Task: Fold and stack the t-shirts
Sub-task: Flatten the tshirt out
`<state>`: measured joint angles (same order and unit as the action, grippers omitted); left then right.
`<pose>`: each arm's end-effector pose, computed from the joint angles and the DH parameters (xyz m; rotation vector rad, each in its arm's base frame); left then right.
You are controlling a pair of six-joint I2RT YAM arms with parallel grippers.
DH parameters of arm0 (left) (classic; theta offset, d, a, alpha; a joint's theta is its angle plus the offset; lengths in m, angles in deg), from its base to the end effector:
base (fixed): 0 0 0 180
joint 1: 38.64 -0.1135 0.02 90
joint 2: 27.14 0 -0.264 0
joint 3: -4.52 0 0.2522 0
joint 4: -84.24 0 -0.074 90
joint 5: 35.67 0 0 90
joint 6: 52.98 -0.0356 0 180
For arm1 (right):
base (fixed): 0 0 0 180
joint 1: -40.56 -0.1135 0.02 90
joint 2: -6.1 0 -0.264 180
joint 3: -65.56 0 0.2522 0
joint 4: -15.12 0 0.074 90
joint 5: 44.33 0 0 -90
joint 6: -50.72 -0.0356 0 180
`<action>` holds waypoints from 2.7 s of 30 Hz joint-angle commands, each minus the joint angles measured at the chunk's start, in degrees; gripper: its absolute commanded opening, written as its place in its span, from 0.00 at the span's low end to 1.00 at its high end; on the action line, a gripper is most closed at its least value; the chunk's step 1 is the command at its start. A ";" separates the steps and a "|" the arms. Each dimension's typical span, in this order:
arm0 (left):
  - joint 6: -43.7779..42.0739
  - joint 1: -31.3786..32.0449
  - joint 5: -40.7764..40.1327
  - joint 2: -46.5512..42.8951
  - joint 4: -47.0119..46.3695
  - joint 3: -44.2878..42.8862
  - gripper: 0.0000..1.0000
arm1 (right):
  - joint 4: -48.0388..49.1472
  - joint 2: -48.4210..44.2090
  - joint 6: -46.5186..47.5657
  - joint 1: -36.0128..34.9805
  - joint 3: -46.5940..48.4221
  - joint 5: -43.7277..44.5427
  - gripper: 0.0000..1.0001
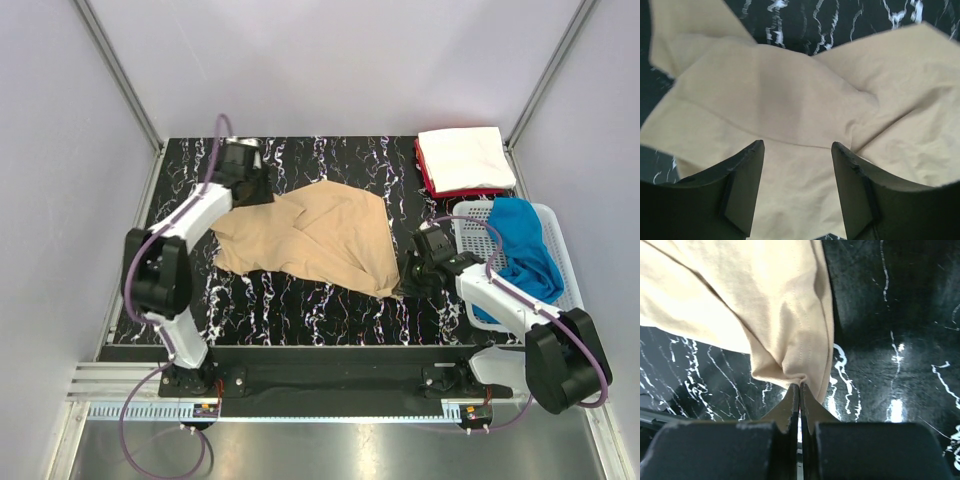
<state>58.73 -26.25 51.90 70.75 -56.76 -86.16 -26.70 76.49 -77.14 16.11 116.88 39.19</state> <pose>0.3737 -0.0805 0.2643 -0.2144 2.3793 -0.2331 0.2013 0.0959 0.1842 0.2780 2.7073 0.4974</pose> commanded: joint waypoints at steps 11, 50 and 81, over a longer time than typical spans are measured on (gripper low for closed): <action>-19.69 17.76 -21.37 25.32 8.77 -25.10 0.67 | 4.76 0.89 1.13 -0.43 2.34 -4.33 0.00; 2.45 -4.90 -6.01 -9.01 4.74 -46.52 0.00 | -5.08 27.63 31.10 3.71 86.28 26.08 0.00; 29.35 -5.61 -3.00 -48.93 -1.95 56.63 0.36 | 1.86 10.12 1.30 2.30 3.40 11.31 0.00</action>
<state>88.83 -31.70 51.37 22.44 -59.45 -27.45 -25.43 87.49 -73.78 18.74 121.26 50.49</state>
